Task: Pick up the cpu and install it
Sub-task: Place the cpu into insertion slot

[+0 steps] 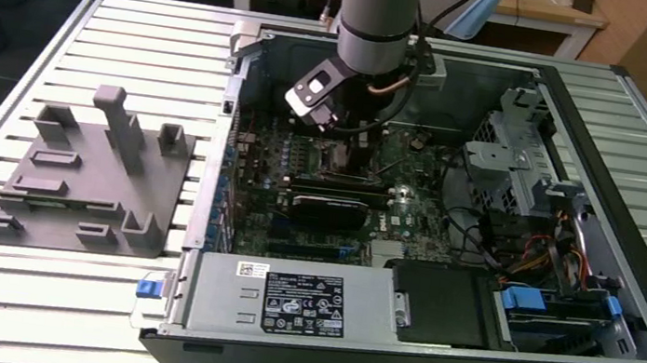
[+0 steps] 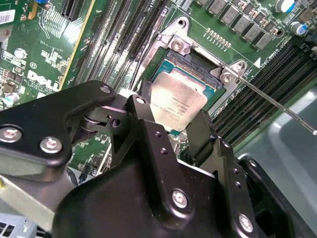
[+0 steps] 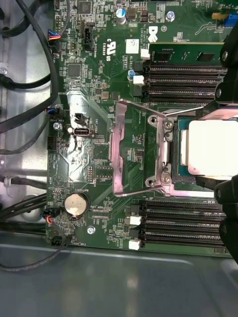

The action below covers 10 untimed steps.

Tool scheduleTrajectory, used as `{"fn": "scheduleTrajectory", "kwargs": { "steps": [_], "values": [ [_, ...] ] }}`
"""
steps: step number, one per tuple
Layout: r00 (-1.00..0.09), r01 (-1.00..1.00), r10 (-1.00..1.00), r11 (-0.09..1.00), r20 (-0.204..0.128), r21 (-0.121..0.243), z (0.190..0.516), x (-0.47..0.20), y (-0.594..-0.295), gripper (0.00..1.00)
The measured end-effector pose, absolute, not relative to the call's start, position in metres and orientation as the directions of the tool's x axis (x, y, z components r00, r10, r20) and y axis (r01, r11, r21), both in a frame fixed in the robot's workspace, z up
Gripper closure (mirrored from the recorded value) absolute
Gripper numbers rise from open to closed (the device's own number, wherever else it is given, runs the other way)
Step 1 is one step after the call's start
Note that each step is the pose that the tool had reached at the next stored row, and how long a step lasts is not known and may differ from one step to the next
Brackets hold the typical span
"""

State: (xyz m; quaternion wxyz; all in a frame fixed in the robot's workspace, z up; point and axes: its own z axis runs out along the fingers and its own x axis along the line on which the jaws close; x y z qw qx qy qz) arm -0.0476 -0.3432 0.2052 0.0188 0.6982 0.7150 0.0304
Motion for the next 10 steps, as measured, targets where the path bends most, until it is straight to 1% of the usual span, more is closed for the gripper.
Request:
{"fn": "scheduleTrajectory", "kwargs": {
  "steps": [10],
  "values": [
    [-0.021, 0.997, 1.000, 0.020, 0.015, 0.070, 0.2006, -0.0484, -0.3415, 0.47]
  ]
}}
